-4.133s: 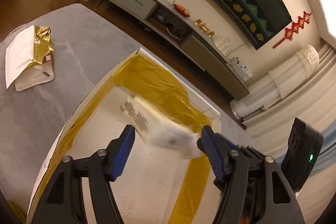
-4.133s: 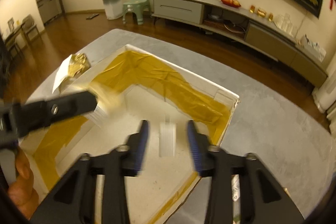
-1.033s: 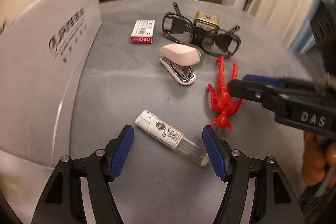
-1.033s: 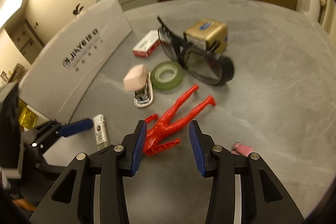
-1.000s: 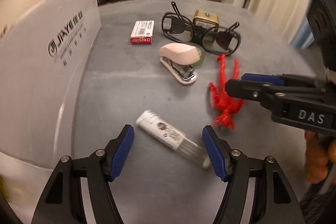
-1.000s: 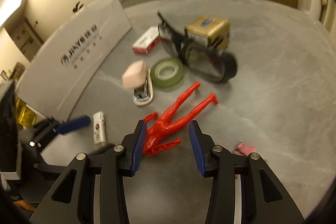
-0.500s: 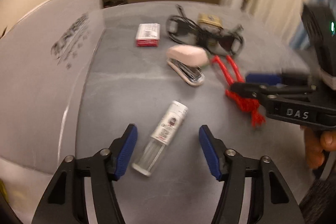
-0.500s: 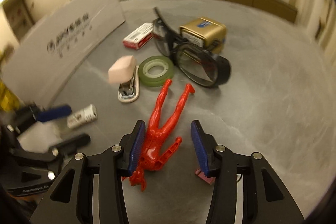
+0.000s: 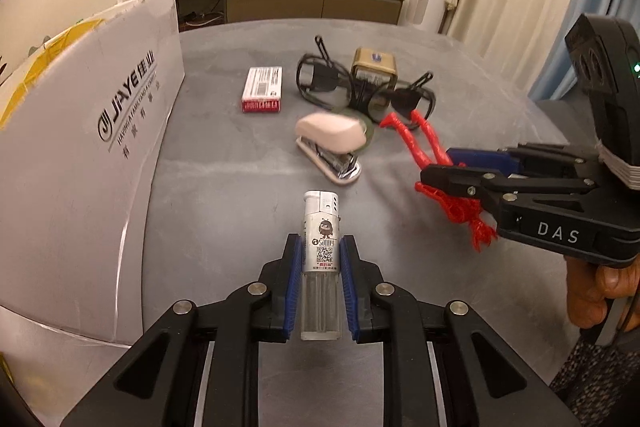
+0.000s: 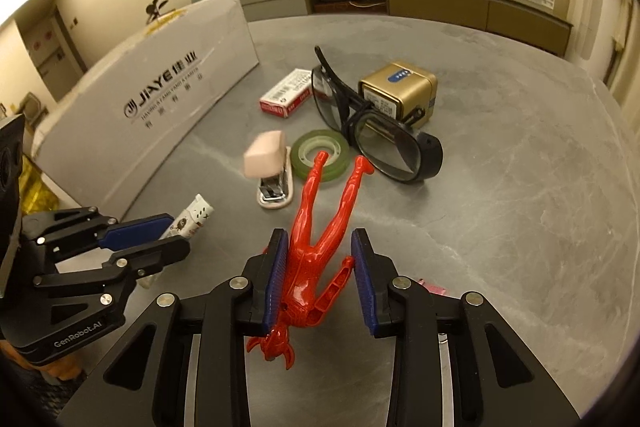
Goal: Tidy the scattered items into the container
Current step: 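Carry the tube and red figure over the white box with both tools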
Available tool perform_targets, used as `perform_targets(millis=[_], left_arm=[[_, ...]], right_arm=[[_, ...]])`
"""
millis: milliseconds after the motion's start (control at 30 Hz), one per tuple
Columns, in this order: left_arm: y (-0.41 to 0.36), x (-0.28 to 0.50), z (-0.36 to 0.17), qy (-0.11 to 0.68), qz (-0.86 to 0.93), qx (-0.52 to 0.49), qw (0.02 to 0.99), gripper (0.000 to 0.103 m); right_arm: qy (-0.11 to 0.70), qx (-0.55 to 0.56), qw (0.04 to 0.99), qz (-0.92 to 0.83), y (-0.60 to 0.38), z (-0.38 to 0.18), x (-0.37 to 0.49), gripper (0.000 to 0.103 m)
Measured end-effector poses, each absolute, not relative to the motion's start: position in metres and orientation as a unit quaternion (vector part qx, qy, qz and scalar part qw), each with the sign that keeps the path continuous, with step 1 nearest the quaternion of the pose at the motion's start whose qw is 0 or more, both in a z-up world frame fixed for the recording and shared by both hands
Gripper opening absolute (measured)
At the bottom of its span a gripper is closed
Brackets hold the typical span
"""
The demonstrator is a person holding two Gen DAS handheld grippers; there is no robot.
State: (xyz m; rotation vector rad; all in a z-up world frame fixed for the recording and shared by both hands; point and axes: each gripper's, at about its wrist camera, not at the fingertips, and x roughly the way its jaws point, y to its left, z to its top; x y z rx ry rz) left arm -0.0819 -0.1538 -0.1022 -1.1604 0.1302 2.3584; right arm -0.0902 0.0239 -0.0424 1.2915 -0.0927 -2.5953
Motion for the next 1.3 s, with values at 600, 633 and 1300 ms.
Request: perform_targets(millis=[600, 633, 1300], left_arm=[[-0.176, -0.073, -0.059, 0.015, 0.885, -0.386, 0.259, 0.020], [-0.177, -0.072, -0.056, 0.013, 0.886, -0.383, 0.260, 0.020], [-0.219, -0.057, -0.003, -0.039, 0.908, -0.330, 0.255, 0.020]], right_arm=[[-0.037, 0.400, 0.154, -0.903, 0.002, -0.005, -0.064, 0.034], [-0.036, 0.398, 0.154, -0.904, 0.001, -0.003, -0.063, 0.034], [-0.042, 0.370, 0.146, -0.917, -0.035, 0.033, -0.026, 0.034]])
